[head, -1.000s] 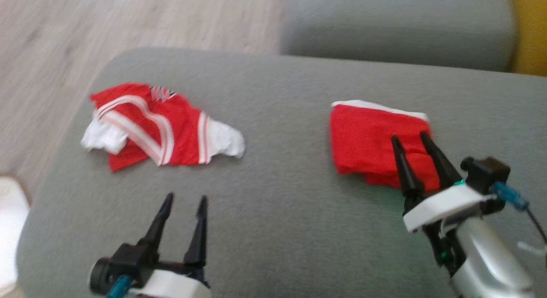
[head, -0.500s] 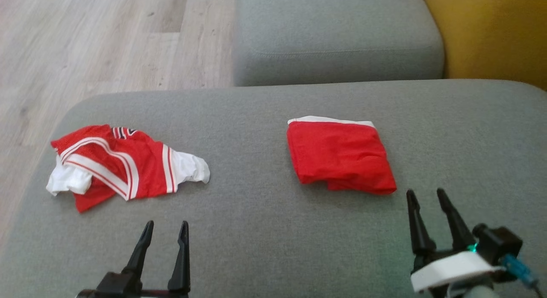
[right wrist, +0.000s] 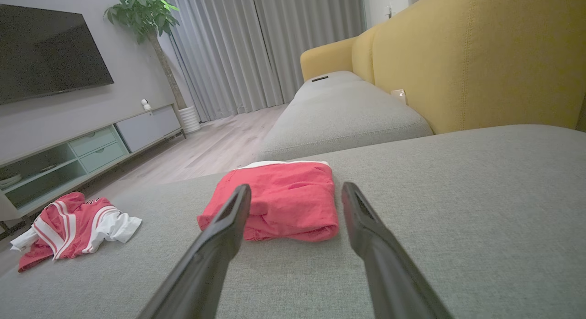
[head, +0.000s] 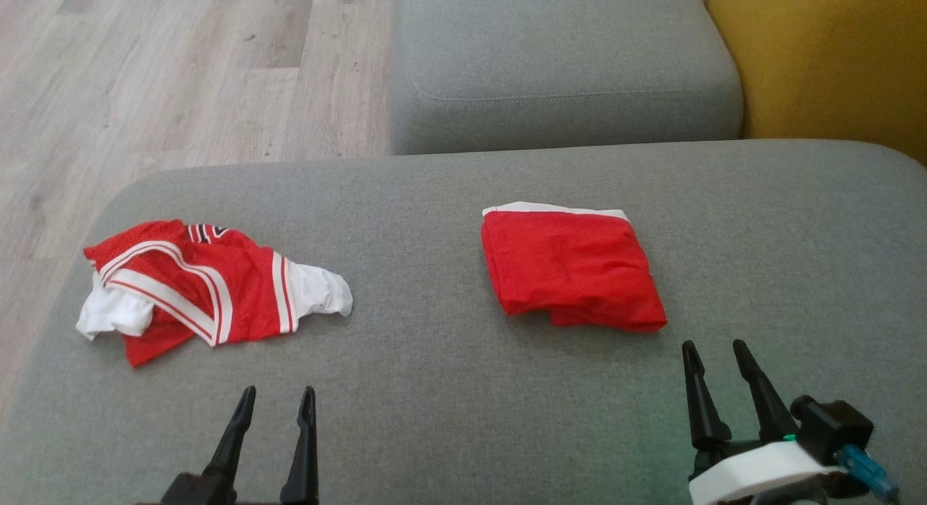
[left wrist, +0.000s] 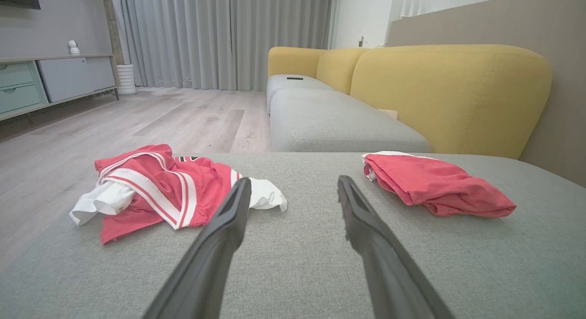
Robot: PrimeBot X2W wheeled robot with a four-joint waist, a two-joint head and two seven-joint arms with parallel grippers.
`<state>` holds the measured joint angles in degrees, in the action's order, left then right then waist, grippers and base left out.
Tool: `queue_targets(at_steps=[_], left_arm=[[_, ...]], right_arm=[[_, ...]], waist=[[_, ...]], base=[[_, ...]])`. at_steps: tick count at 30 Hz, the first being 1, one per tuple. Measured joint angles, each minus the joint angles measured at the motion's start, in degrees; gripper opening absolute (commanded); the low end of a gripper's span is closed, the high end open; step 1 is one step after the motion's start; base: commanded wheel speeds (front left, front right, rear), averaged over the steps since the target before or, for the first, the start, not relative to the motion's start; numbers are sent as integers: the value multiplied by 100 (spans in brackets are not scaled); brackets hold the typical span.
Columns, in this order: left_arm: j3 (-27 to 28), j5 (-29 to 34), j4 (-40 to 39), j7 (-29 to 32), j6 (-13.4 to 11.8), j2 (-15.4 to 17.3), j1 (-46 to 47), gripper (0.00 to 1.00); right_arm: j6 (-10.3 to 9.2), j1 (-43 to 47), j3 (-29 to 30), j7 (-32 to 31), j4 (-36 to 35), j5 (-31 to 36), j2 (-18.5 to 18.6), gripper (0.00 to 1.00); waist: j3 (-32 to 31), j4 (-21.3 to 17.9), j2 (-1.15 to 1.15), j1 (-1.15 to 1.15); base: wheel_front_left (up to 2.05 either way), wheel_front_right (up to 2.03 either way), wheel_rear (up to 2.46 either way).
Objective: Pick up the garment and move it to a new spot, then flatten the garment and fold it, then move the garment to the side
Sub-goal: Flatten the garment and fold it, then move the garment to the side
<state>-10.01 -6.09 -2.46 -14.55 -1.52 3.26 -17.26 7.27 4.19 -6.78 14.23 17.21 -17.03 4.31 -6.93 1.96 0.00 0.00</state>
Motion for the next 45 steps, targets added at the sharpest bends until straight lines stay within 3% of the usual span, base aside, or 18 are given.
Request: queue_targets(at_steps=[33, 41, 45], left_arm=[[-48, 48, -54, 1, -7, 0, 70, 100], [-221, 35, -108, 0, 1, 0, 431, 100], [-311, -179, -115, 0, 1, -1, 628, 100]], right_arm=[[0, 142, 154, -1, 23, 149, -85, 100], [0, -540, 320, -11, 523, 21, -70, 100], [0, -1248, 377, -466, 971, -169, 19, 100]], waist=[[228, 100, 0, 1], [583, 240, 0, 1], [833, 325, 0, 1]], base=[[0, 0, 0], [0, 0, 0], [0, 0, 0]])
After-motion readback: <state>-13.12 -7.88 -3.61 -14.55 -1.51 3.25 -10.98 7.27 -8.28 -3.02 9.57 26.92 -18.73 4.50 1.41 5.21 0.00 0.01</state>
